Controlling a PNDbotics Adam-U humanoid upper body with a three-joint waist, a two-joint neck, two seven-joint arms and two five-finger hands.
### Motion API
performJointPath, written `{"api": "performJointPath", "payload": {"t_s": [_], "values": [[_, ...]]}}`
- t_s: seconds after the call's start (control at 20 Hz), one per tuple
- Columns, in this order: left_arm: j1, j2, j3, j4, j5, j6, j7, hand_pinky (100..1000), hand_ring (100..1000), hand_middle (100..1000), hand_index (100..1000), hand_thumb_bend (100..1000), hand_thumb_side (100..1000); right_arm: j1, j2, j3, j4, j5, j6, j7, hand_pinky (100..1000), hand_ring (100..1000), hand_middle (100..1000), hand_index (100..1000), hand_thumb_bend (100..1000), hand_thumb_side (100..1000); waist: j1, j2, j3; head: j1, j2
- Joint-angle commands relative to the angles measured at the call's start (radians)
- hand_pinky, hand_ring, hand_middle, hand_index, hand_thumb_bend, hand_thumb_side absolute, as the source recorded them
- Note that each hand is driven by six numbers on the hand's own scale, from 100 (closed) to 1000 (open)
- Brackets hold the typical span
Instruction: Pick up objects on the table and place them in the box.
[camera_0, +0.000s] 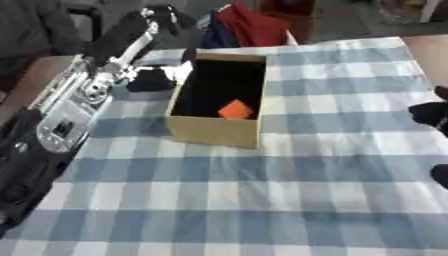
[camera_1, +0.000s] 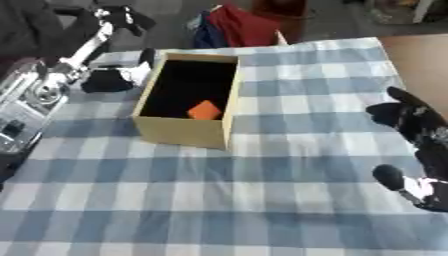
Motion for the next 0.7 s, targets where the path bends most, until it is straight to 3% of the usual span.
{"api": "performJointPath", "payload": {"t_s": [0.05,0.2,0.45,0.7], "values": [[0.069,0.024,0.096,-0.143,0.155,0.012,0.133,816,669,654,808,100,479,-0.008,-0.012,-0.010,-0.023,0.012,0.002,-0.012,872,865,770,1000,655,563,-0.004,-0.023,0.011,-0.010,-0.004],[0.168,-0.020,0.145,-0.178,0.254,-0.056,0.228,815,658,639,800,100,536,-0.005,-0.015,-0.014,-0.025,0.015,0.004,-0.017,872,865,770,1000,656,565,-0.005,-0.027,0.027,-0.014,0.005],[0.272,-0.116,0.181,-0.182,0.312,-0.174,0.274,814,652,631,796,100,561,-0.001,-0.016,-0.017,-0.028,0.021,0.006,-0.023,872,865,770,1000,658,563,-0.008,-0.030,0.045,-0.018,0.028],[0.331,-0.209,0.186,-0.182,0.323,-0.203,0.294,818,651,628,793,100,586,0.003,-0.015,-0.020,-0.027,0.024,0.006,-0.029,872,865,770,1000,659,560,-0.012,-0.034,0.054,-0.020,0.050]]}}
